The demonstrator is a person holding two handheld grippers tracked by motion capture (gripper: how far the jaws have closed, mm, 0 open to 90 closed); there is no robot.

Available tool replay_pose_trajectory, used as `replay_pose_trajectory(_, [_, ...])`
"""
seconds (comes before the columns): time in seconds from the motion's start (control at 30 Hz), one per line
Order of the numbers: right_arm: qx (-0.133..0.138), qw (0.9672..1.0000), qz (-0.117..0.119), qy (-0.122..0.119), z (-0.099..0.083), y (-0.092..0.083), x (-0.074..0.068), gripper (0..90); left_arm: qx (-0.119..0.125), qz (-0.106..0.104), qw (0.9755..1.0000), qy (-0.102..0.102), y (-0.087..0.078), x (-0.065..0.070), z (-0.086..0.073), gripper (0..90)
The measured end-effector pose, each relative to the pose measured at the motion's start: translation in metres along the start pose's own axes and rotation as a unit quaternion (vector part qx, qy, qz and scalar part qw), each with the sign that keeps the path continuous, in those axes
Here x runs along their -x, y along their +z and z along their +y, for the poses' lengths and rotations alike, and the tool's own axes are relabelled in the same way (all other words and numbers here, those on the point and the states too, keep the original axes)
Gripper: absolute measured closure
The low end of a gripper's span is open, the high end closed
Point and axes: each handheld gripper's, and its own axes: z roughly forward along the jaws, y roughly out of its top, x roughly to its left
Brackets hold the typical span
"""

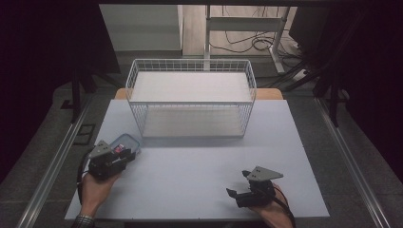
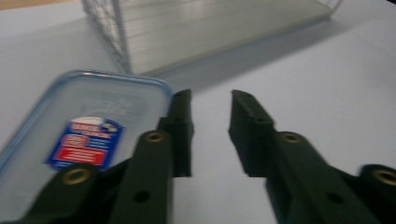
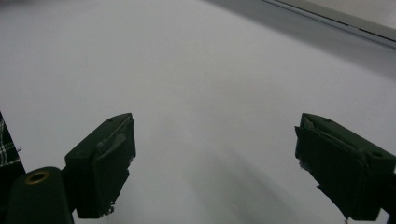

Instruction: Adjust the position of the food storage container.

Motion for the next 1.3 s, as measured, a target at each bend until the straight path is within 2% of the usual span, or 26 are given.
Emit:
replay_pose_trajectory(0.1, [-0.003,1.0,-0.003,0.003,-0.001,0.001,0.001,12.3,0.01,0.009,0.9999,-0.009,-0.002,-0.012,0.005,88.9])
replay_pose_trajectory(0.2, [-0.002,0.9999,-0.01,0.003,-0.001,0.0,0.002,12.3,0.01,0.027,0.9996,-0.01,-0.003,-0.024,0.01,89.9])
replay_pose_trajectory(0.23, [-0.001,0.9999,-0.01,0.004,0.0,0.0,0.002,12.4,0.009,0.031,0.9994,-0.015,-0.002,-0.035,0.012,90.0])
replay_pose_trajectory(0.27, [-0.001,0.9999,-0.01,0.004,0.0,0.0,0.002,12.4,0.009,0.031,0.9994,-0.015,-0.002,-0.035,0.012,89.9])
replay_pose_trajectory(0.3, [-0.003,0.9999,-0.011,0.005,0.0,-0.001,0.003,12.8,0.009,0.038,0.999,-0.02,-0.002,-0.04,0.013,89.9])
replay_pose_trajectory(0.4, [-0.002,0.9999,-0.003,0.013,-0.001,-0.001,0.004,15.6,0.006,0.056,0.9981,-0.026,0.0,-0.056,0.012,89.9])
replay_pose_trajectory(0.47, [0.0,0.9999,0.0,0.017,0.0,-0.002,0.005,16.8,0.003,0.079,0.9965,-0.028,0.001,-0.064,0.01,90.0])
replay_pose_trajectory(0.6, [-0.003,0.9999,0.001,0.015,0.0,0.0,0.005,18.8,0.003,0.104,0.9926,-0.062,0.003,-0.082,0.002,90.0])
replay_pose_trajectory(0.7, [-0.007,0.9998,0.001,0.016,0.0,0.002,0.005,19.4,-0.016,0.127,0.9898,-0.062,0.007,-0.089,-0.001,90.0])
replay_pose_trajectory(0.77, [-0.01,0.9998,0.0,0.016,0.001,0.003,0.005,19.8,-0.019,0.133,0.9885,-0.071,0.009,-0.095,-0.003,90.0])
replay_pose_trajectory(0.83, [-0.012,0.9998,-0.001,0.013,0.001,0.003,0.005,20.6,-0.022,0.13,0.9882,-0.078,0.012,-0.099,-0.004,90.0])
replay_pose_trajectory(0.9, [-0.012,0.9998,0.003,0.015,0.001,0.003,0.005,21.0,-0.025,0.117,0.9897,-0.078,0.016,-0.099,-0.005,89.9])
replay_pose_trajectory(1.03, [-0.013,0.9997,0.006,0.018,0.001,0.003,0.006,22.0,-0.05,0.106,0.9911,-0.063,0.027,-0.093,0.0,90.0])
replay_pose_trajectory(1.1, [-0.013,0.9997,0.005,0.018,0.001,0.002,0.006,22.4,-0.056,0.111,0.9907,-0.055,0.031,-0.09,0.003,90.0])
replay_pose_trajectory(1.23, [-0.015,0.9997,0.007,0.019,0.001,0.003,0.006,22.9,-0.062,0.096,0.9921,-0.052,0.034,-0.084,0.008,90.0])
replay_pose_trajectory(1.3, [-0.017,0.9996,0.007,0.021,0.0,0.003,0.006,23.0,-0.068,0.091,0.9926,-0.041,0.037,-0.077,0.01,90.0])
